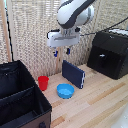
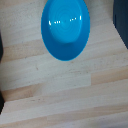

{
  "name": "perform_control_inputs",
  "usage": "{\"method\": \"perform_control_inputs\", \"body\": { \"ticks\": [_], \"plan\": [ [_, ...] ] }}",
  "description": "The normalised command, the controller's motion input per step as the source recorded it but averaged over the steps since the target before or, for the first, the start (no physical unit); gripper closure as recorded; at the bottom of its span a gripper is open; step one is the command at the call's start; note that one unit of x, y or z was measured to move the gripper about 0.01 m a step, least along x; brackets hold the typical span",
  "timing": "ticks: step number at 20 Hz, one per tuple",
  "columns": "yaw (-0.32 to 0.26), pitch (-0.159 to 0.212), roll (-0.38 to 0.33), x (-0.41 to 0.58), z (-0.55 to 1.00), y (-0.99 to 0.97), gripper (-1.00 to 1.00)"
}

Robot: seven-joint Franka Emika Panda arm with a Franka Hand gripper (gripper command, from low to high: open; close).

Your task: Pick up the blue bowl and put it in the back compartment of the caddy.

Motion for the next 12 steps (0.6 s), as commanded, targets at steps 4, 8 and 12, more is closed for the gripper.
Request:
{"method": "perform_control_inputs", "body": {
  "ticks": [4,8,12],
  "plan": [
    [-0.006,-0.020,0.015,-0.616,-0.26,-0.15,-1.00],
    [-0.006,-0.024,0.009,-0.581,-0.28,-0.17,-1.00],
    [-0.023,-0.029,0.000,-0.463,-0.33,-0.14,-1.00]
  ]
}}
